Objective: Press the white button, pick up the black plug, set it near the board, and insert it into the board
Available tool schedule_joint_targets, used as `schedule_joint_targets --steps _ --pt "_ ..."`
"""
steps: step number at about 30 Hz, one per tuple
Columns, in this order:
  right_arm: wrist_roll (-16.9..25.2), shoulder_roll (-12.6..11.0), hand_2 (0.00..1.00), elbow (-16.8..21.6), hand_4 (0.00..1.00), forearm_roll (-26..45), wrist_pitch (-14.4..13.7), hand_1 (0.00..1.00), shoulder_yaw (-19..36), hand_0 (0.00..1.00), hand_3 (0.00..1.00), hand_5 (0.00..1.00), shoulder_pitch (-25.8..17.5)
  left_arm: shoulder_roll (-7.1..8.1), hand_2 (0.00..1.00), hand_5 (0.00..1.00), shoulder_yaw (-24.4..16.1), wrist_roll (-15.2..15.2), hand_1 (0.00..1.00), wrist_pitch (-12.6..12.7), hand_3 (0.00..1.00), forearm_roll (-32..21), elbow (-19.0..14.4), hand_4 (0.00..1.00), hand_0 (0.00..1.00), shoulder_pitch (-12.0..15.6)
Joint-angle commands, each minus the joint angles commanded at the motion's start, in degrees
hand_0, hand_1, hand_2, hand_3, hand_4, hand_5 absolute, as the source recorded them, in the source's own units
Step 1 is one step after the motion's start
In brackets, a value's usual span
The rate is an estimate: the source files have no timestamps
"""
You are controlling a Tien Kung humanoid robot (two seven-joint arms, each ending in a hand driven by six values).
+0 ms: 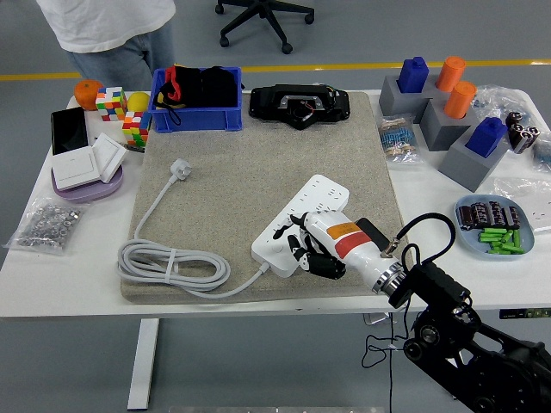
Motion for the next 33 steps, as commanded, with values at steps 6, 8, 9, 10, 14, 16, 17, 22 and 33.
schedule_joint_targets --steps 6,8,9,10,14,16,17,22,33 --pt "0.20 1.52 0.064 -4.90 0.405 0.48 -0.10 0.002 -3.23 0.002 0.581 0.019 3.21 -0.02 0.658 0.195 0.14 0.03 0.675 -0.01 0.685 -0.25 0.00 0.561 0.684 0.13" --pt "0.08 1.98 0.064 -6.31 0.405 0.45 -0.15 0.002 -4.07 0.002 0.581 0.019 3.92 0.02 0.658 0.195 0.00 0.08 0.675 -0.03 0.685 -0.05 0.00 0.561 0.684 0.17" --pt "0.01 2.31 0.064 -7.28 0.407 0.42 -0.19 0.002 -4.57 0.002 0.581 0.023 4.39 0.06 0.658 0.195 -0.08 0.10 0.676 -0.04 0.685 0.07 0.00 0.561 0.684 0.20" --pt "-0.01 2.49 0.064 -7.81 0.407 0.38 -0.21 0.002 -4.81 0.002 0.581 0.023 4.64 0.08 0.658 0.195 -0.11 0.11 0.676 -0.05 0.685 0.12 0.00 0.561 0.684 0.21" --pt "-0.01 3.50 0.064 -10.56 0.407 0.00 -0.15 0.002 -5.52 0.002 0.581 0.023 6.08 0.09 0.658 0.195 -0.12 0.15 0.676 -0.09 0.685 0.27 0.00 0.561 0.684 0.22" --pt "0.06 3.80 0.064 -11.52 0.407 -0.24 -0.16 0.002 -5.44 0.002 0.580 0.022 6.72 0.12 0.658 0.194 0.09 0.13 0.676 -0.15 0.685 0.23 0.00 0.561 0.684 0.18" --pt "0.06 3.89 0.064 -11.84 0.407 -0.37 -0.17 0.002 -5.32 0.002 0.580 0.022 6.95 0.12 0.658 0.194 0.10 0.11 0.676 -0.16 0.685 0.27 0.00 0.561 0.684 0.14" --pt "0.11 3.71 0.064 -12.20 0.407 -0.75 -0.13 0.002 -4.86 0.002 0.578 0.019 7.51 0.13 0.658 0.195 0.25 0.08 0.675 -0.19 0.685 0.21 0.00 0.561 0.684 0.08" --pt "0.89 2.74 0.064 -12.43 0.407 -0.76 0.69 0.002 -6.01 0.002 0.573 0.014 7.64 0.11 0.658 0.195 -0.03 0.13 0.676 -0.19 0.685 0.46 0.00 0.561 0.685 0.17"
